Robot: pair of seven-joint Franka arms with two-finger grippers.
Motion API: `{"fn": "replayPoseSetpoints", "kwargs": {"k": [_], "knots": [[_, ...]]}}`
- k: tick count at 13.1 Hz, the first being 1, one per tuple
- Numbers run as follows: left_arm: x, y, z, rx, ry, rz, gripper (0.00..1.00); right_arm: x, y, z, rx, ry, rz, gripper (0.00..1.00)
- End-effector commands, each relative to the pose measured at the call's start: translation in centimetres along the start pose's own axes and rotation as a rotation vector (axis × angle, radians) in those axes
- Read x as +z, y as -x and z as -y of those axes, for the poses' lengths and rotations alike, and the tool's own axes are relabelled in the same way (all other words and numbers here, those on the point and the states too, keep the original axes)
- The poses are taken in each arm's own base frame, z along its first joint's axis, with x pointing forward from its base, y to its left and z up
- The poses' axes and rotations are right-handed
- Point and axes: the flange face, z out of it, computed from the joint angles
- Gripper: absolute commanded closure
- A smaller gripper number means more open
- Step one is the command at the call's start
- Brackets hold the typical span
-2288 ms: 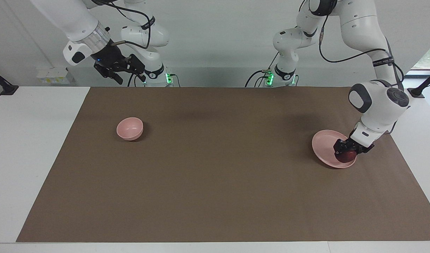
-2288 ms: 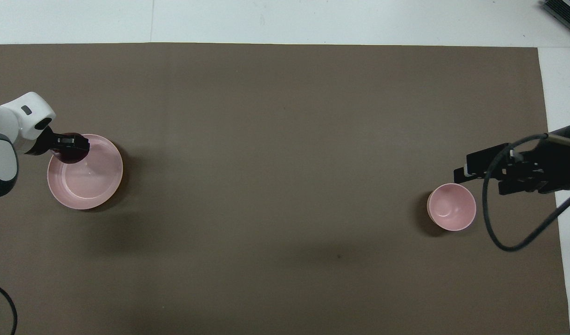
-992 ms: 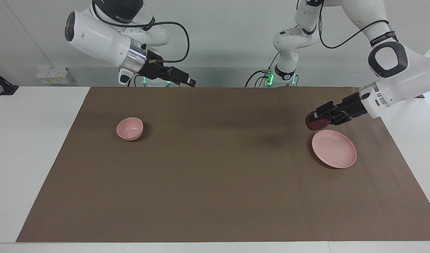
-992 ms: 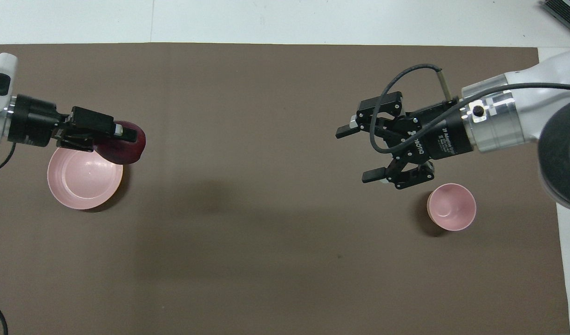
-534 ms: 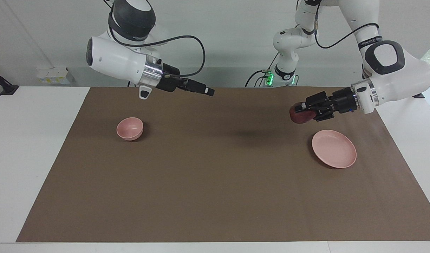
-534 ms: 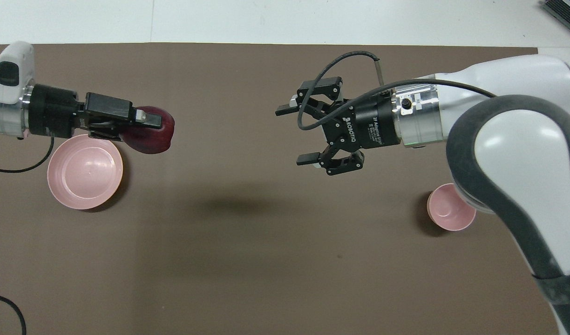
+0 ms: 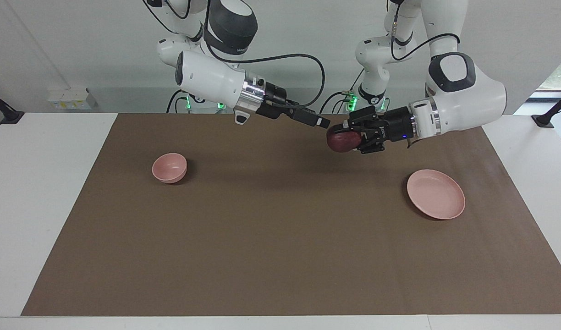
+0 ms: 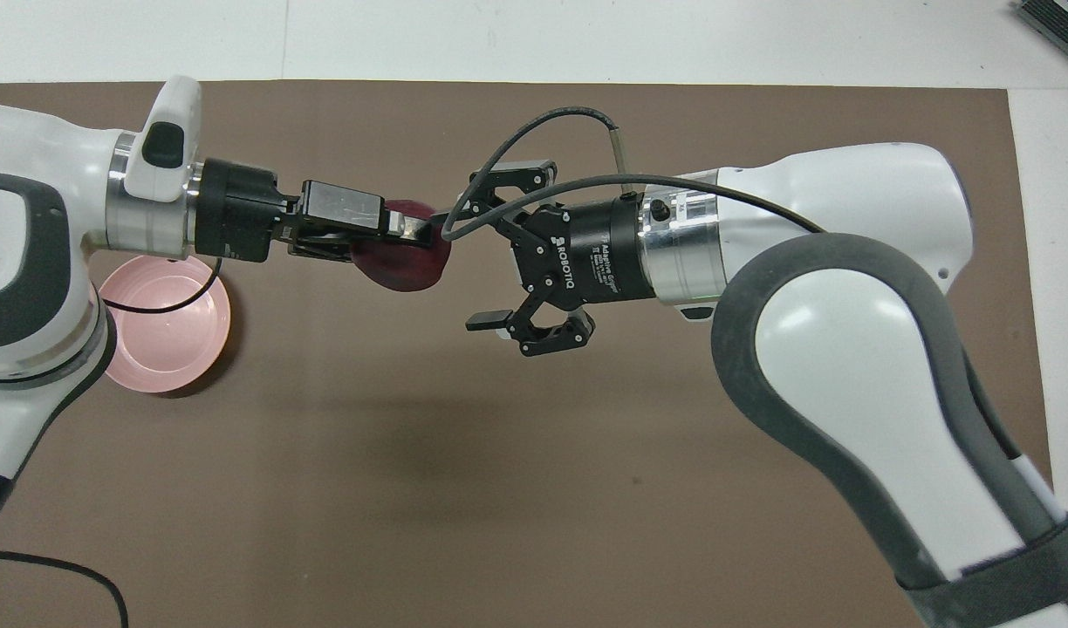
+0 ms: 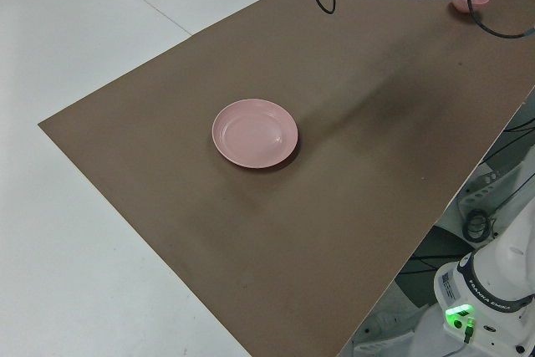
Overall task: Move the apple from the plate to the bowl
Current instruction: 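Carry the apple toward the right gripper while the right gripper approaches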
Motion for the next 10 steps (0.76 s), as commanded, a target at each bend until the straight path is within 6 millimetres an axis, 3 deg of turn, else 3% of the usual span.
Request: {"fn": "replayPoseSetpoints", "kwargs": {"k": [1, 5, 10], "knots": [[-0.5, 1.3, 0.2, 0.021, 0.016, -0.02, 1.0, -0.5, 0.1, -2.1, 0.037, 0.028, 0.026, 0.0], [-1.5, 2.3, -0.2, 0.034, 0.047, 0.046, 1.0, -0.4, -0.4, -2.9, 0.113, 0.06, -0.028, 0.0], [-0.7, 3.3, -0.7, 0.038, 0.052, 0.091, 1.0, 0.3, -0.1, -2.6, 0.357, 0.035, -0.065, 0.0]]}}
